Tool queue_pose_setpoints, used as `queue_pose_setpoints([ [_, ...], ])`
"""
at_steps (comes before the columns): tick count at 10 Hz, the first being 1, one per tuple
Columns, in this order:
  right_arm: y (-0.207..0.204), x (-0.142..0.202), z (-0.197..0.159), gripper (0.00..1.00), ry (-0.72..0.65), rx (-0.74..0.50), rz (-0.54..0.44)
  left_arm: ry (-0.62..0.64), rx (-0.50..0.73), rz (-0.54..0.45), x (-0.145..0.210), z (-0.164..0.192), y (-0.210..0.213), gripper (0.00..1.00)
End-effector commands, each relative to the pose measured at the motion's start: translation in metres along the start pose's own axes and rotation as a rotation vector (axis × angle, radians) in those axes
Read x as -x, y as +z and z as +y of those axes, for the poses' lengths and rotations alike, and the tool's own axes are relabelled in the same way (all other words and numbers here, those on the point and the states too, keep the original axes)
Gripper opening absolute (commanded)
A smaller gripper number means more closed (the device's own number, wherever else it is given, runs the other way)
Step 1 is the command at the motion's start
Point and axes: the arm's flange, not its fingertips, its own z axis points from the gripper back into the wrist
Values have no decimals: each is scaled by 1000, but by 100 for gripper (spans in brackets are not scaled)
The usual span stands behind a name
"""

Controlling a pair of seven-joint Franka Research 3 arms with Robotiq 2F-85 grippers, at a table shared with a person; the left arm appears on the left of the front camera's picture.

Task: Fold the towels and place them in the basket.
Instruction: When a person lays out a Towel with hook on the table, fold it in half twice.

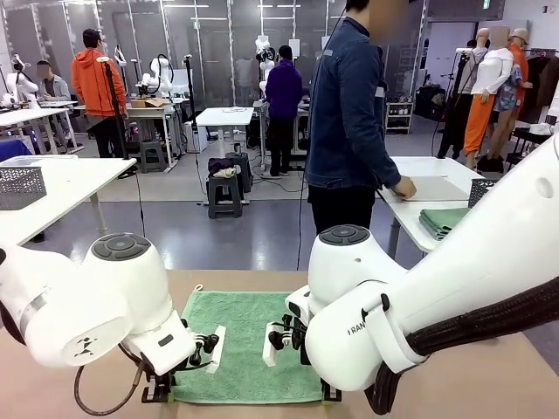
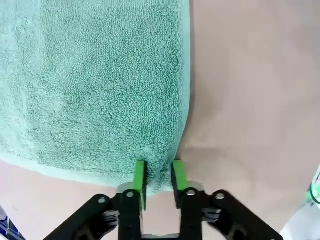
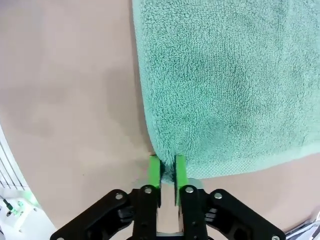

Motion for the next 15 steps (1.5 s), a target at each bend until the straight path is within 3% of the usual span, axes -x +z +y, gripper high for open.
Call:
queue_pose_setpoints([
  [1,-3,-3,-1,0,-22,2,9,8,-31,-15,33,-48,-3,5],
  [2,-2,-3,-2,0,-21,1,11,10,-21,-15,34,-47,-3,0],
  [7,6,-6,-2,0,12,5,22,-7,-10,9,34,-44,-1,0],
  [9,4,-8,-5,0,-17,15,29,23,12,-44,38,-43,-3,0],
  [10,3,-2,-1,0,10,4,4,0,-6,-5,-1,1,1,0],
  [11,3,-2,-1,0,10,4,4,0,-6,-5,-1,1,1,0],
  [12,4,-3,-2,6,8,5,5,10,-3,-10,0,1,1,6],
  [15,42,5,-18,6,38,53,-35,14,-86,11,10,21,39,6],
])
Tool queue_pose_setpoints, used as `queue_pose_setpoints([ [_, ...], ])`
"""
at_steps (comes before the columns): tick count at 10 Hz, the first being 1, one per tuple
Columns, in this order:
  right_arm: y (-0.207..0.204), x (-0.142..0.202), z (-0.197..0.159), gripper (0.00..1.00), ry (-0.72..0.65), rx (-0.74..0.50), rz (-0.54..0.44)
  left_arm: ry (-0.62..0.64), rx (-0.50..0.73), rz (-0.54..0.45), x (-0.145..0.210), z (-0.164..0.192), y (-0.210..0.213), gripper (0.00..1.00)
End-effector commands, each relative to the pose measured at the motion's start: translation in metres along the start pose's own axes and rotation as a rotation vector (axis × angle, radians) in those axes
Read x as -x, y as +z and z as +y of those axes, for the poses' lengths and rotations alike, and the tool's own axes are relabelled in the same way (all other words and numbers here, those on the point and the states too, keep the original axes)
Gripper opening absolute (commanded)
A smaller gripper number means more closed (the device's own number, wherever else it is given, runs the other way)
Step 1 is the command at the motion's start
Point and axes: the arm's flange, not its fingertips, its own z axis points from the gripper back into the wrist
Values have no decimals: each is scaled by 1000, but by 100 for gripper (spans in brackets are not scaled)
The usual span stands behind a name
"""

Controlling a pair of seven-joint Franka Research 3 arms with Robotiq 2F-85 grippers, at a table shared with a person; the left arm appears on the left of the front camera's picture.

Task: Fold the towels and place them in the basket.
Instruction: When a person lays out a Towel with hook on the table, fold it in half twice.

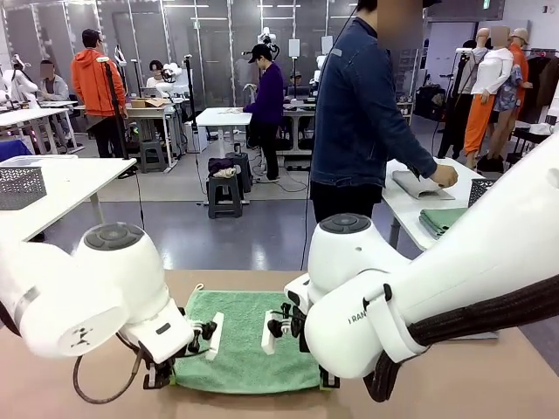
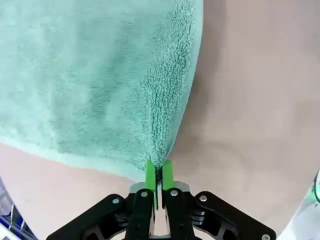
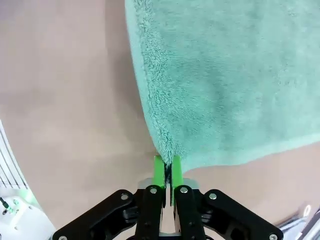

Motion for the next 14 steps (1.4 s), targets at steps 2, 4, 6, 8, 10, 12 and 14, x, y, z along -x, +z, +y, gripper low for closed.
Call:
queue_pose_setpoints([
  [2,41,1,-18,6,50,45,-6,-17,-67,18,6,22,36,6],
  [4,61,-13,-30,6,66,81,2,-37,-56,2,3,35,49,6],
  [6,66,-25,-44,6,37,111,24,-40,-46,9,-3,50,51,6],
  [8,66,-28,-57,6,0,124,38,-18,-61,29,-7,61,55,6],
  [10,66,-30,-59,6,39,105,29,-26,-68,63,-7,63,59,6],
  [12,69,-22,-54,6,29,109,9,-15,-61,7,-6,55,54,6],
  [14,66,-25,-55,6,31,102,11,-17,-58,15,-6,57,56,6],
])
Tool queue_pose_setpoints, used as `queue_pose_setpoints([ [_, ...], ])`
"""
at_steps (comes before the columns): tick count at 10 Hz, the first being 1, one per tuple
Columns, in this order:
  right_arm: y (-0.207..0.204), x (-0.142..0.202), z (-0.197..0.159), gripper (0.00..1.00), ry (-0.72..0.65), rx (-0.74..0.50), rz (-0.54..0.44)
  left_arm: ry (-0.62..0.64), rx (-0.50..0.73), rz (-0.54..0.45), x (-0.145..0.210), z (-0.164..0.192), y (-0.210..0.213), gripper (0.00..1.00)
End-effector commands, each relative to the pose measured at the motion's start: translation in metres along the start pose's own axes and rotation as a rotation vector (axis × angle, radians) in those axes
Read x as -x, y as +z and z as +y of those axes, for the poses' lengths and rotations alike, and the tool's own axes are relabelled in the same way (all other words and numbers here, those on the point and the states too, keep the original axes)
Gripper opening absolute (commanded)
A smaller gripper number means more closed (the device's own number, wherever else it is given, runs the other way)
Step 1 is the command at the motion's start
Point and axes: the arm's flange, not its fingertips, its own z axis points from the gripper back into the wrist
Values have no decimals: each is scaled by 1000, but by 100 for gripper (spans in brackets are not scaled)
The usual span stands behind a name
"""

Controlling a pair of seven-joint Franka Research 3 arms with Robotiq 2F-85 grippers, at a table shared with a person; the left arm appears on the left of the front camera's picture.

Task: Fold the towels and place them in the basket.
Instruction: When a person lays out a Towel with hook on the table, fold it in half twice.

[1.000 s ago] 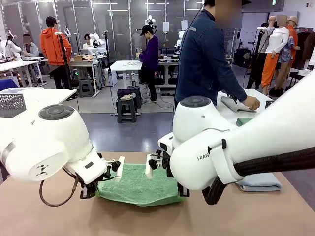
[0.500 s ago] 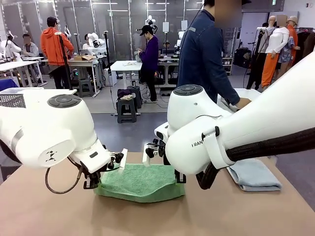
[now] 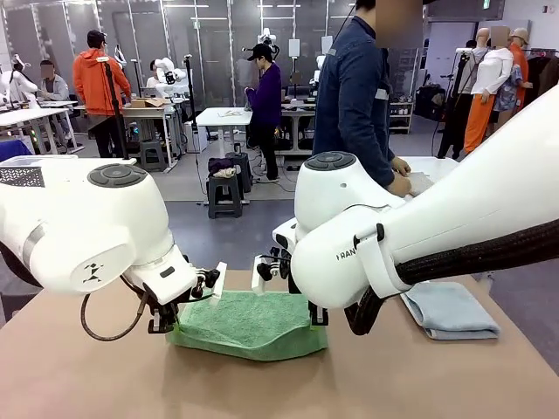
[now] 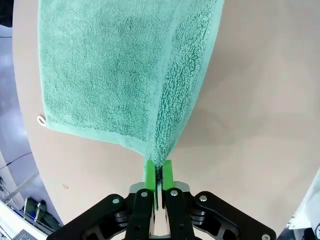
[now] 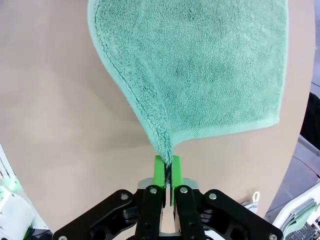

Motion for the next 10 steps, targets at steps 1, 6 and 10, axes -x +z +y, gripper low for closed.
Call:
queue_pose_setpoints([
  [1,-5,4,-5,6,21,-10,1,-30,26,-37,-2,3,2,6],
  [6,-13,-6,-78,6,-4,-20,-24,-28,40,28,-9,78,0,6],
  [10,-32,-24,-137,6,-53,-73,18,26,91,44,-22,126,-28,6],
])
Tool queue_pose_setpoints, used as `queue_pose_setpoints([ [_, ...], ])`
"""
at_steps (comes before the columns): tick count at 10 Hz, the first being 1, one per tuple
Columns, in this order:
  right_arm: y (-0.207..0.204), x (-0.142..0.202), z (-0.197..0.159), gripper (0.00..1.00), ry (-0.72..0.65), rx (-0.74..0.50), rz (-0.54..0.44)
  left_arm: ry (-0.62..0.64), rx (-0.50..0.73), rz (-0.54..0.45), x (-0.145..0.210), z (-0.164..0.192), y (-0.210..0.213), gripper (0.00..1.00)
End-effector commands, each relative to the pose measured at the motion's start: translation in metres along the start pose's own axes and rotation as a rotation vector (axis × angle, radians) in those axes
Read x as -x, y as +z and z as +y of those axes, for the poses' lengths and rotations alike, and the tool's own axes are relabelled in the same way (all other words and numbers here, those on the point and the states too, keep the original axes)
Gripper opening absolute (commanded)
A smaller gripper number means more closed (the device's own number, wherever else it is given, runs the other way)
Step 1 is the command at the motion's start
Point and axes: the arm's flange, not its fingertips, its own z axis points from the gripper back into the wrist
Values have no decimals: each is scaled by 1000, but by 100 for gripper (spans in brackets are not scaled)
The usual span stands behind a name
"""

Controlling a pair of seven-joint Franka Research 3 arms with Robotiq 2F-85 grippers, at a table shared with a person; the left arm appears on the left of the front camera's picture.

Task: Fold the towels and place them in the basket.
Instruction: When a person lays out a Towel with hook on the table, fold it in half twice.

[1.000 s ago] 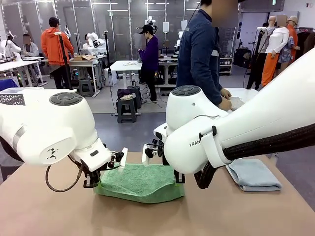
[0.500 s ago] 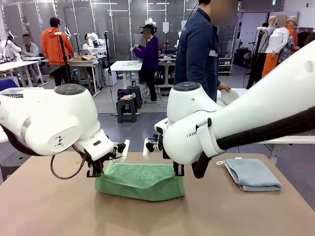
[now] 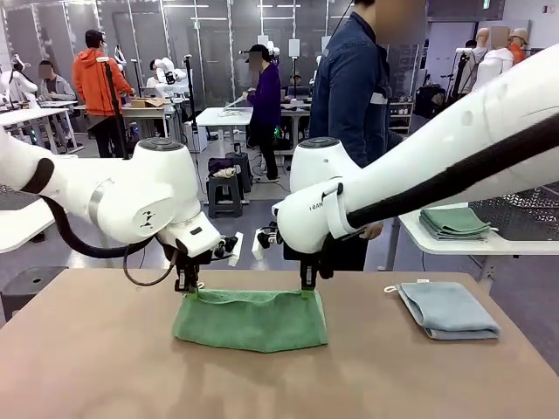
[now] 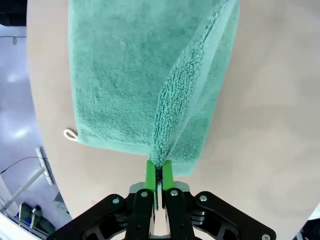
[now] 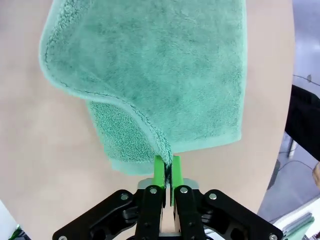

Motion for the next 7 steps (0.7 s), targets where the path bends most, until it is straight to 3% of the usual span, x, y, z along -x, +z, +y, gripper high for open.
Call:
queue_pose_setpoints([
  [1,1,-10,-23,6,-17,-17,41,34,26,19,-3,21,-5,6],
  [7,-23,3,-61,6,-2,27,60,55,11,-22,6,62,-37,6],
])
